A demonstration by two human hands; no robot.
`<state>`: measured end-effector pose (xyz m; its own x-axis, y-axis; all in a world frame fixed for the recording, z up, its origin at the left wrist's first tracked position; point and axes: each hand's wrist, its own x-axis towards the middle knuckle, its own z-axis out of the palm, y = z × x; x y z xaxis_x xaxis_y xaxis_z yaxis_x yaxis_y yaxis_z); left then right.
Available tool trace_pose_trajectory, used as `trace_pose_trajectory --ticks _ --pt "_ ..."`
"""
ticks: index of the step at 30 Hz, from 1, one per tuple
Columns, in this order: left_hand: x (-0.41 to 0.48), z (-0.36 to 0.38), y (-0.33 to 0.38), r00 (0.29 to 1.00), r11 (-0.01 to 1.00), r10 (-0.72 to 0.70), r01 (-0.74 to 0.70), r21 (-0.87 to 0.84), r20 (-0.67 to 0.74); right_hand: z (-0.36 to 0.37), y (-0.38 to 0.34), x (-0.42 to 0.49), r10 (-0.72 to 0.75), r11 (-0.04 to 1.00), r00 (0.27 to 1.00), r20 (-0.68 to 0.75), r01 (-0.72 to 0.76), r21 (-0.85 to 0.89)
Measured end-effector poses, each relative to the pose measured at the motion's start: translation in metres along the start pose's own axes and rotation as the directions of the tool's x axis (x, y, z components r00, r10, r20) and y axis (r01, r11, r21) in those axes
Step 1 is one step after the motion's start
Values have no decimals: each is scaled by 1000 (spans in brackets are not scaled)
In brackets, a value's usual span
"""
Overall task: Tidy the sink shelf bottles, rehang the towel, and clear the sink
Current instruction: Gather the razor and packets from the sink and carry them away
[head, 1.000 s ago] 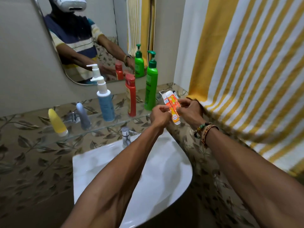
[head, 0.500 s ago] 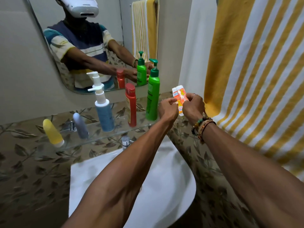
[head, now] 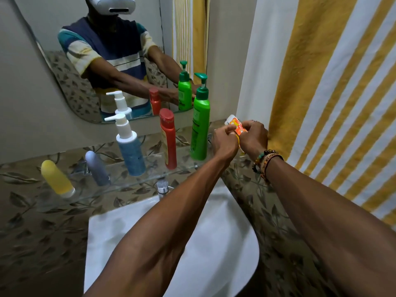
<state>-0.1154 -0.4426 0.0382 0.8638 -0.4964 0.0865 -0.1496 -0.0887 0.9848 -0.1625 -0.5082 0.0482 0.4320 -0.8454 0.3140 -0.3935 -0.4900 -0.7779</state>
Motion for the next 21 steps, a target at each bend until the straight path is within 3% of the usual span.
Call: trace_pose_trajectory --ticks 7,15,21 --pt "-2 -5 -11 984 996 90 -91 3 -154 5 9 2 41 998 998 -40 -43 -42" --pt "-9 -4 -26 936 942 330 -318 106 -123 1 21 -2 143 988 990 -9 -143 -50" --pt "-12 -2 -29 954 941 299 -288 179 -39 0 23 -6 172 984 982 79 -168 -53"
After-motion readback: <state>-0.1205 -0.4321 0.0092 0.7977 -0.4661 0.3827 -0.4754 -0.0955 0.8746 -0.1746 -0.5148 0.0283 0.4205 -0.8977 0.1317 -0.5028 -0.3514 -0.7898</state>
